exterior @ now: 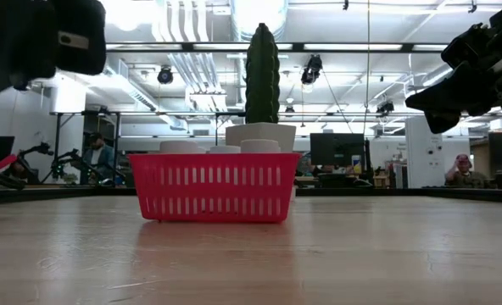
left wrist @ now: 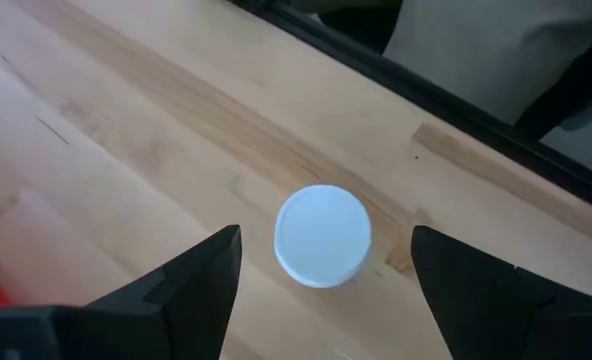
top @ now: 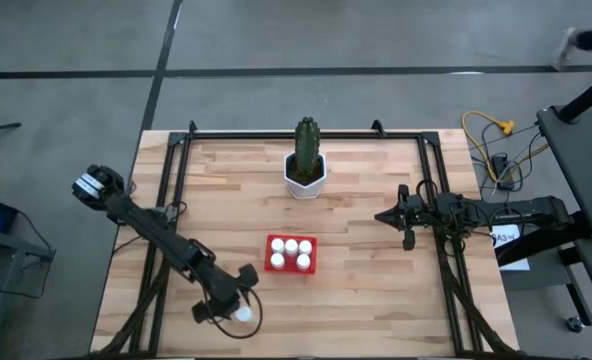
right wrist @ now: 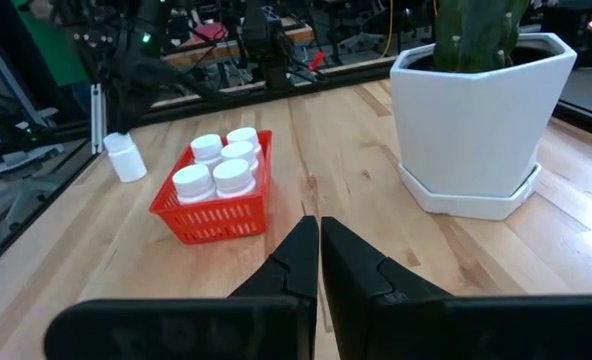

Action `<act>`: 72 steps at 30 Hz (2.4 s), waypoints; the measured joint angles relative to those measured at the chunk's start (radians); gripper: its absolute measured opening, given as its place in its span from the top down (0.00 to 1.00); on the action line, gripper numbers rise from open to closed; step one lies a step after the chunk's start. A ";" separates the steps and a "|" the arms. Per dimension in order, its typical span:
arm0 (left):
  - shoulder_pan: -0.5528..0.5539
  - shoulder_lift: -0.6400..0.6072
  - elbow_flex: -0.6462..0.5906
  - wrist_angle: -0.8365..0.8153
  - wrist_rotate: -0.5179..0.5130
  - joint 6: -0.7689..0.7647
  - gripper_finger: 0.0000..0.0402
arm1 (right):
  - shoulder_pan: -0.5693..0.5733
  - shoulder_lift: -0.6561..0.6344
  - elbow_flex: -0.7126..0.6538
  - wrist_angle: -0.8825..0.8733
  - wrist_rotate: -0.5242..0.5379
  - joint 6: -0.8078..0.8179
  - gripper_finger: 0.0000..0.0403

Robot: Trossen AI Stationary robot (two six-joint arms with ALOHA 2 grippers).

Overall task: Pick and place pill bottles into a basket
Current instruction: Put the medicine bottle into the red bin

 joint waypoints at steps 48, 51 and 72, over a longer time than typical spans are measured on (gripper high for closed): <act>0.000 0.128 0.037 0.079 0.004 0.034 0.47 | 0.000 0.000 0.000 0.000 0.000 -0.001 0.98; 0.000 0.128 0.035 0.080 0.004 0.035 0.54 | 0.000 0.000 0.000 0.000 0.000 -0.001 0.98; 0.002 0.127 0.003 0.082 0.004 0.034 0.55 | 0.000 0.000 0.000 0.000 0.000 0.001 0.98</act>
